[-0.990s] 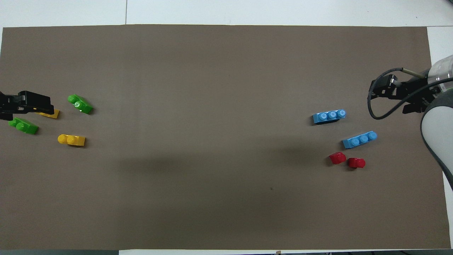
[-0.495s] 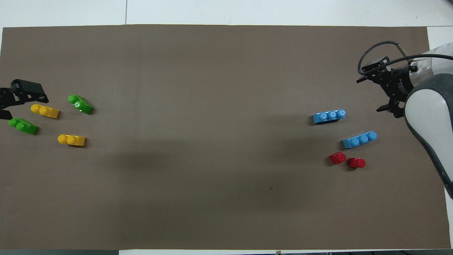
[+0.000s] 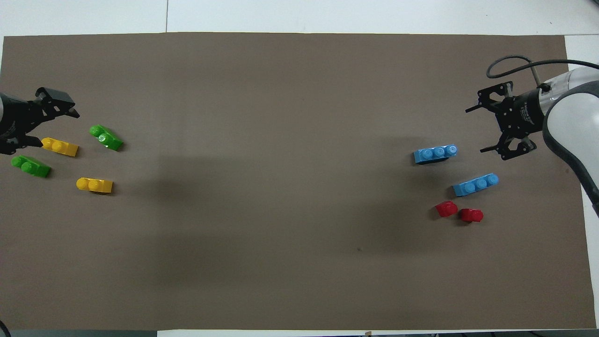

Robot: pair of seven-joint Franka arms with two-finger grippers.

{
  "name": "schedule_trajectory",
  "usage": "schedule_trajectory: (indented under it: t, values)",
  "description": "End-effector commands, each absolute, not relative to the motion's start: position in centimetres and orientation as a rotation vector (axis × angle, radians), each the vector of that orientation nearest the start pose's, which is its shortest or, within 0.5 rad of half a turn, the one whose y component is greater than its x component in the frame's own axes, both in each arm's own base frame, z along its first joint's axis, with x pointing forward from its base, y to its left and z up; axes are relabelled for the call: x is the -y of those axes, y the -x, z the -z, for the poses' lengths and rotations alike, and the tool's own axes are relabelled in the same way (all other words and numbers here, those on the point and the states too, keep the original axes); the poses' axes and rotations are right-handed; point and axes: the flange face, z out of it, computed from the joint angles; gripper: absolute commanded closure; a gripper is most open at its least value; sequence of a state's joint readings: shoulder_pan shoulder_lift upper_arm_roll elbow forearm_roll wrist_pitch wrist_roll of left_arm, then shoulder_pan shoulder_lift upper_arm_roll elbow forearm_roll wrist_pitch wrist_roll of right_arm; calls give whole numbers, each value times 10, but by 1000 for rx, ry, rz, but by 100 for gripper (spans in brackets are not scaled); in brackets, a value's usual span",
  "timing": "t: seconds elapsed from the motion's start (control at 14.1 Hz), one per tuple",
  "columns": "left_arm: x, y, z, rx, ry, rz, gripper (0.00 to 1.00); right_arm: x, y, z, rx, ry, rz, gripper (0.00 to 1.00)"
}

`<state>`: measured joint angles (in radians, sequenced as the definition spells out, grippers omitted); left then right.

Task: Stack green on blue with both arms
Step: 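Open the right gripper over the blue brick while the left gripper opens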

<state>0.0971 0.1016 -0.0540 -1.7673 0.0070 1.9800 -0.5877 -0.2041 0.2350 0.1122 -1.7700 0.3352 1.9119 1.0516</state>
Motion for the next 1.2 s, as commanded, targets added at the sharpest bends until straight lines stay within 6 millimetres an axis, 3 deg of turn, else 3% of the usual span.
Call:
schedule_trajectory:
  t: [0.0, 0.14, 0.35, 0.71, 0.99, 1.13]
  values:
    - [-40, -622, -482, 1124, 2985, 194, 0, 39, -610, -390, -1756, 2227, -410, 5]
    - [-53, -633, -461, 1221, 2951, 187, 0, 48, -612, -367, -1776, 2178, -468, 5]
    - [-56, -647, -431, 1284, 2929, 177, 0, 53, -611, -341, -1736, 2209, -513, 4]
    - [-66, -673, -385, 1302, 2916, 112, 0, 52, -607, -318, -1753, 2191, -498, 4]
    - [-72, -678, -348, 1311, 2906, 66, 0, 48, -599, -302, -1763, 2195, -504, 4]
    - [-87, -678, -345, 1334, 2894, 100, 0, 50, -596, -295, -1768, 2195, -474, 4]
